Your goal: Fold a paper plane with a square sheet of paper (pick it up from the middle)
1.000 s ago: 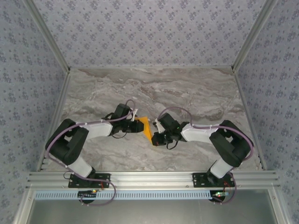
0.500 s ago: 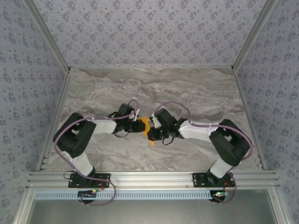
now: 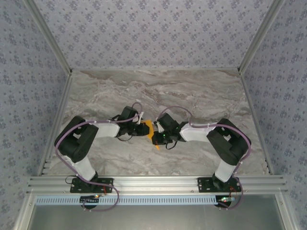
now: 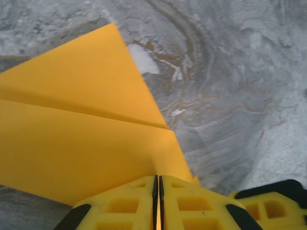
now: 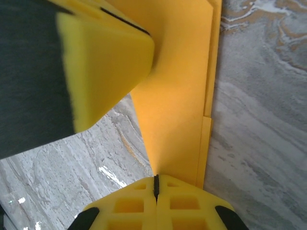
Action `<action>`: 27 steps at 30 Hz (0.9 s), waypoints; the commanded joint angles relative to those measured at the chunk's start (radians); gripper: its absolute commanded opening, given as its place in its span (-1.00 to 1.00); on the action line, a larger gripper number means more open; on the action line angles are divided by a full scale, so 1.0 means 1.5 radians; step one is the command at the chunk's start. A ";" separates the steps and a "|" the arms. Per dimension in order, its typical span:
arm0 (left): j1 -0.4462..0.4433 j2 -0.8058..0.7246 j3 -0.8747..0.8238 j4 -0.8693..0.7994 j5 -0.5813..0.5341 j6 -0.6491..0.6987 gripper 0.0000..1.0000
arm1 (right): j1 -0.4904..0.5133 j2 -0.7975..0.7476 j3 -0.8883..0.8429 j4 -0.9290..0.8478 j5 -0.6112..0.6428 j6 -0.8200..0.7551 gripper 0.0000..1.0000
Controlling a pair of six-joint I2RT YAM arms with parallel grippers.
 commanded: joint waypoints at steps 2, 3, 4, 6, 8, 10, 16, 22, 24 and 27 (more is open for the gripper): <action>-0.025 -0.041 -0.011 0.011 0.013 -0.007 -0.72 | -0.005 0.010 -0.016 -0.015 0.019 0.022 -1.00; -0.029 -0.037 -0.013 0.010 0.011 -0.006 -0.73 | -0.005 0.010 -0.017 -0.014 0.019 0.023 -1.00; -0.033 -0.032 -0.015 0.009 0.008 -0.004 -0.73 | -0.005 0.011 -0.018 -0.013 0.018 0.024 -1.00; -0.034 -0.019 -0.015 0.003 0.000 -0.003 -0.72 | -0.005 0.011 -0.021 -0.014 0.018 0.025 -1.00; -0.035 -0.004 -0.010 -0.007 -0.010 0.002 -0.73 | -0.005 0.010 -0.021 -0.014 0.017 0.025 -1.00; -0.034 0.006 -0.007 -0.013 -0.021 0.009 -0.73 | -0.005 0.010 -0.024 -0.018 0.016 0.024 -1.00; -0.032 0.029 0.016 -0.054 -0.065 0.044 -0.74 | -0.005 0.008 -0.040 -0.032 0.014 0.017 -1.00; -0.005 0.039 0.047 -0.099 -0.094 0.092 -0.73 | -0.009 0.001 -0.082 -0.062 0.014 -0.020 -1.00; 0.015 0.041 0.061 -0.117 -0.095 0.106 -0.72 | -0.012 -0.003 -0.100 -0.065 0.009 -0.029 -1.00; 0.051 0.046 0.083 -0.138 -0.085 0.119 -0.72 | -0.017 -0.007 -0.119 -0.064 -0.002 -0.037 -1.00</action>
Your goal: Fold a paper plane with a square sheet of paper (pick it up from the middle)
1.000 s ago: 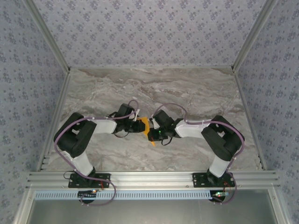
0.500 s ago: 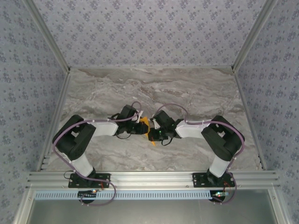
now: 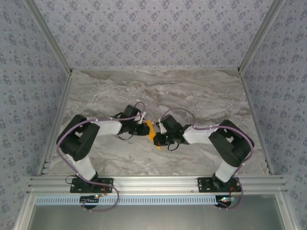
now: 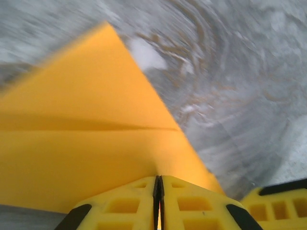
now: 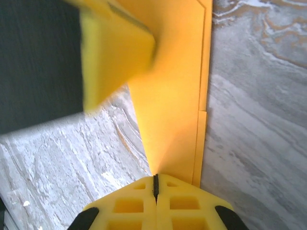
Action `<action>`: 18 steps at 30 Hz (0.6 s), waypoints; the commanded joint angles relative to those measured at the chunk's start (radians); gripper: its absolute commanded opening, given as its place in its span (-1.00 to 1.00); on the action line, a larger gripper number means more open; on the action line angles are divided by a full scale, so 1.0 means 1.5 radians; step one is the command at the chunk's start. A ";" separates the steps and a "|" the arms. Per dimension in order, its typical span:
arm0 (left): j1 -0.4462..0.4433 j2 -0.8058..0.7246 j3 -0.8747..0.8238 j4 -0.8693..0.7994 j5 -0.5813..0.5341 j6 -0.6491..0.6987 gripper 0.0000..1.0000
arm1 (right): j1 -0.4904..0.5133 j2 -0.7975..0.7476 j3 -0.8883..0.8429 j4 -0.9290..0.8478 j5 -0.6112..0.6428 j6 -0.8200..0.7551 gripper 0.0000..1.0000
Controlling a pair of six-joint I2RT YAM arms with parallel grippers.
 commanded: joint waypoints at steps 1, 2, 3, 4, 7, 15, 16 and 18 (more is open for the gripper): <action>0.048 0.018 0.031 -0.046 -0.047 0.040 -0.72 | -0.005 0.017 -0.059 -0.129 0.005 -0.025 -1.00; 0.056 0.020 0.036 -0.048 -0.046 0.041 -0.71 | -0.006 0.017 -0.062 -0.125 -0.001 -0.022 -1.00; 0.065 0.024 0.040 -0.049 -0.047 0.039 -0.71 | -0.006 0.015 -0.066 -0.118 -0.006 -0.019 -1.00; 0.072 0.027 0.042 -0.049 -0.046 0.038 -0.71 | -0.006 0.015 -0.070 -0.110 -0.009 -0.016 -1.00; 0.096 0.036 0.043 -0.042 -0.049 0.027 -0.70 | -0.005 0.013 -0.074 -0.097 -0.014 -0.009 -1.00; 0.152 0.023 0.044 -0.046 -0.053 -0.006 -0.63 | -0.002 0.010 -0.070 -0.080 -0.018 0.005 -1.00; 0.156 0.016 0.048 -0.053 -0.058 -0.012 -0.60 | 0.000 0.010 -0.069 -0.071 -0.018 0.008 -1.00; 0.159 -0.002 0.056 -0.065 -0.055 -0.029 -0.49 | 0.008 0.013 -0.065 -0.050 -0.019 0.030 -1.00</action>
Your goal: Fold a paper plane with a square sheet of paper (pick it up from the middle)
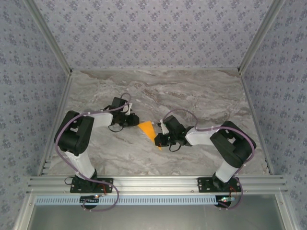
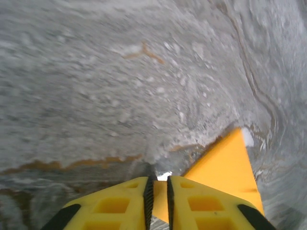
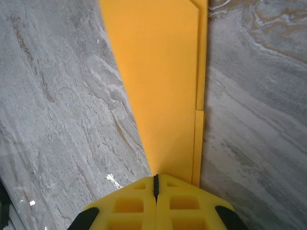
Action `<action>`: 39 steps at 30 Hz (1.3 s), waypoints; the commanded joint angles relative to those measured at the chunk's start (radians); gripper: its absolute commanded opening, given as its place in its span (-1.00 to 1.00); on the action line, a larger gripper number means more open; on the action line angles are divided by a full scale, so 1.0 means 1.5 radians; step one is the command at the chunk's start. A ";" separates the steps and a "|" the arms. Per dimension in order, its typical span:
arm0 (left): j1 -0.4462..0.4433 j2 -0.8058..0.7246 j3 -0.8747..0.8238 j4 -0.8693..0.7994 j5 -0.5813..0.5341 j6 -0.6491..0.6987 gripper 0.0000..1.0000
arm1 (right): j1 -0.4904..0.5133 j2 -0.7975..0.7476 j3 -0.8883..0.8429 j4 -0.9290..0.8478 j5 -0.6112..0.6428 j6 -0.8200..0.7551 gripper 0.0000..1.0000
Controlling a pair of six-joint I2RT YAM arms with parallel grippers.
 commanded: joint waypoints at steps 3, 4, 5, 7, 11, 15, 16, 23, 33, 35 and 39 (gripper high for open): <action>0.017 -0.069 0.010 -0.028 -0.038 -0.045 -0.38 | 0.022 0.035 -0.011 -0.074 0.007 0.046 -1.00; 0.011 -0.087 0.002 -0.023 -0.030 -0.056 -0.36 | 0.023 0.039 -0.005 -0.067 0.006 0.051 -1.00; 0.003 -0.107 -0.008 -0.014 -0.027 -0.068 -0.35 | 0.025 0.043 0.005 -0.063 0.008 0.054 -1.00; -0.020 -0.142 -0.032 0.002 -0.031 -0.086 -0.33 | 0.025 0.048 0.017 -0.065 0.008 0.055 -1.00; -0.081 -0.186 -0.087 0.056 -0.046 -0.141 -0.30 | 0.024 0.051 0.024 -0.075 0.011 0.049 -1.00; -0.149 -0.171 -0.107 0.085 -0.058 -0.157 -0.42 | 0.023 0.050 0.023 -0.085 0.014 0.045 -1.00; -0.160 -0.162 -0.106 0.085 -0.060 -0.155 -0.45 | 0.023 0.048 0.022 -0.086 0.014 0.046 -1.00; -0.181 -0.082 -0.095 0.087 -0.050 -0.141 -0.63 | 0.022 0.049 0.028 -0.086 0.011 0.044 -1.00; -0.184 -0.015 -0.064 0.034 -0.095 -0.140 -0.76 | 0.024 0.048 0.034 -0.101 -0.006 0.030 -1.00; -0.184 0.003 -0.055 0.004 -0.119 -0.140 -0.79 | 0.025 0.042 0.029 -0.101 -0.009 0.027 -1.00; -0.184 0.031 -0.054 -0.014 -0.136 -0.144 -0.82 | 0.026 0.029 0.018 -0.104 -0.016 0.023 -1.00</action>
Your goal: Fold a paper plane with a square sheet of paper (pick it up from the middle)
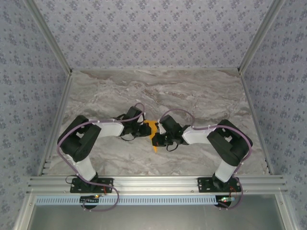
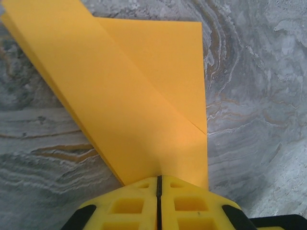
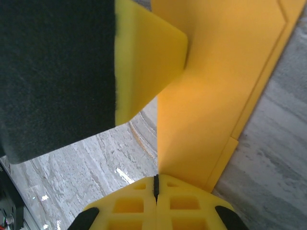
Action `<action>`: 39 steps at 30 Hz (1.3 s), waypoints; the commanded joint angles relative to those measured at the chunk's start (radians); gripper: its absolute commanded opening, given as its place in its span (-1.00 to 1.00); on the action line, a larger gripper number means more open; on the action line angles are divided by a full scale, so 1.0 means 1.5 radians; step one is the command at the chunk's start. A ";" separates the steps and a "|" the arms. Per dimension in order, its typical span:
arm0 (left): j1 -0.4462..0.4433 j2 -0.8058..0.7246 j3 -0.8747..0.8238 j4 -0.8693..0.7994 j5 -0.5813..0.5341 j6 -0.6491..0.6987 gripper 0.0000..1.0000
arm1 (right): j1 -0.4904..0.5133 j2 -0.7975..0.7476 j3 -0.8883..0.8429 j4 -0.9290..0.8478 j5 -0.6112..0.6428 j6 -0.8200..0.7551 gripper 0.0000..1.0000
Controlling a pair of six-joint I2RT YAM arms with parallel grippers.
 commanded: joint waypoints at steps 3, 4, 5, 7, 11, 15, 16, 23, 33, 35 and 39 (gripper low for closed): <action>0.001 0.058 -0.010 -0.073 -0.101 -0.001 -0.83 | 0.010 -0.010 -0.035 -0.084 -0.009 -0.014 -1.00; 0.002 0.059 -0.012 -0.072 -0.102 0.000 -0.84 | 0.009 -0.015 -0.042 -0.086 -0.009 -0.014 -1.00; 0.001 0.060 -0.014 -0.071 -0.103 -0.001 -0.84 | 0.011 -0.021 -0.049 -0.088 -0.009 -0.014 -1.00; 0.002 0.059 -0.017 -0.071 -0.106 -0.002 -0.85 | 0.013 -0.034 -0.066 -0.088 -0.014 -0.012 -1.00; 0.001 0.059 -0.017 -0.070 -0.107 -0.001 -0.85 | 0.028 -0.050 -0.084 -0.098 -0.039 -0.017 -1.00; 0.002 0.057 -0.011 -0.073 -0.106 0.001 -0.85 | 0.051 -0.062 -0.089 -0.124 -0.043 -0.023 -1.00; 0.001 0.055 -0.008 -0.074 -0.106 0.001 -0.85 | 0.053 -0.069 -0.092 -0.128 -0.040 -0.023 -1.00; 0.002 0.012 0.044 -0.096 -0.059 0.010 -0.63 | 0.041 -0.162 -0.082 -0.168 0.035 -0.020 -1.00; -0.045 -0.063 0.195 -0.330 -0.226 0.002 0.21 | -0.063 -0.324 -0.083 -0.207 0.239 0.058 0.06; -0.068 -0.047 0.231 -0.390 -0.277 -0.001 0.30 | -0.078 -0.335 -0.085 -0.216 0.260 0.063 0.27; -0.110 0.011 0.304 -0.477 -0.353 -0.017 0.42 | -0.102 -0.356 -0.103 -0.228 0.283 0.078 0.55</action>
